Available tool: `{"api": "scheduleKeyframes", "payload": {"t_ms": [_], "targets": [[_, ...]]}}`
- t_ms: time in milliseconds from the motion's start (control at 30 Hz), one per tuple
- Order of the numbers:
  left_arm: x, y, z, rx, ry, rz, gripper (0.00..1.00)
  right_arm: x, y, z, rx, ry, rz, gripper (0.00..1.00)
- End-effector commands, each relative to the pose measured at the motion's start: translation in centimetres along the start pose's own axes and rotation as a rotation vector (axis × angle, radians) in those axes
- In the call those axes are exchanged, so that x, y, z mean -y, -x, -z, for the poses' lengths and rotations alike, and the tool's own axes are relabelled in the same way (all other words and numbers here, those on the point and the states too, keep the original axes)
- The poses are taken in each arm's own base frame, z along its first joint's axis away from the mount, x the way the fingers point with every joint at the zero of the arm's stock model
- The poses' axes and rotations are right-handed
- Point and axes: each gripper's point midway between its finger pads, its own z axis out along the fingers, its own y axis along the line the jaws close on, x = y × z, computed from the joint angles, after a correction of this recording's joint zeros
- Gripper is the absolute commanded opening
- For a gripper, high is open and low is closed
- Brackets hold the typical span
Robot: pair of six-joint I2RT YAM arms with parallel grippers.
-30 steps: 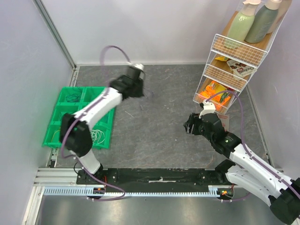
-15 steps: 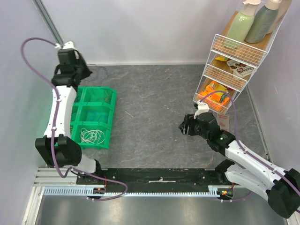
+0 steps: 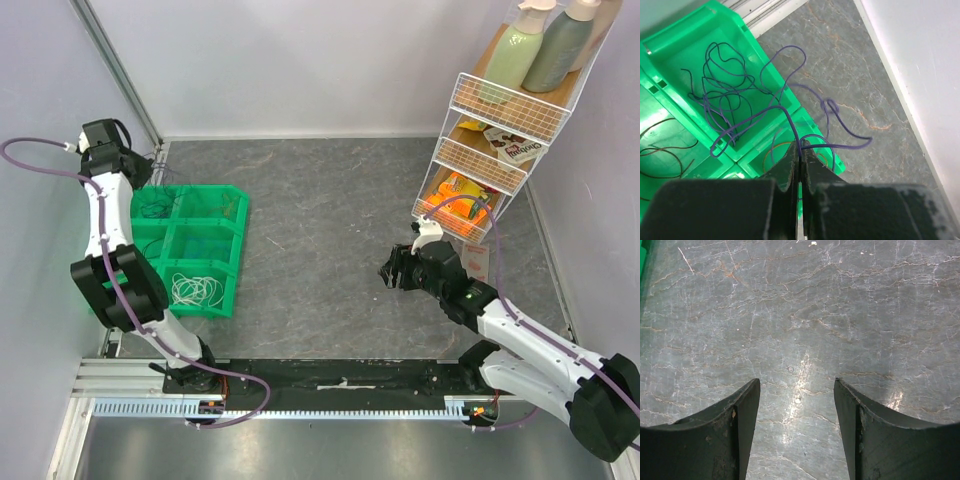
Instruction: Untangle the cables
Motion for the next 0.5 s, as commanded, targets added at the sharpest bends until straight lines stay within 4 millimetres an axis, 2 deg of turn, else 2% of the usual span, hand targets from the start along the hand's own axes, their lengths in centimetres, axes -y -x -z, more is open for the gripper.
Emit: {"api": "scheduleKeyframes", "payload": {"t_ms": [0,267,467], "targets": [[0.8,0.5,-0.9,-0.009,-0.020,0.126,0.02,0.2,0.9,-0.3,0.046,-0.005,0.014,0.68],[-2.2,-0.6,-2.9,-0.030,0.110,0.302,0.02,0.4,0.7,-0.5,0.038,-0.020,0.019,0.68],[-4.2,-2.1,-5.3,-0.086,0.177,0.457,0.02,0.5,0.7,-0.8,0.034,-0.025,0.014,0.68]]}}
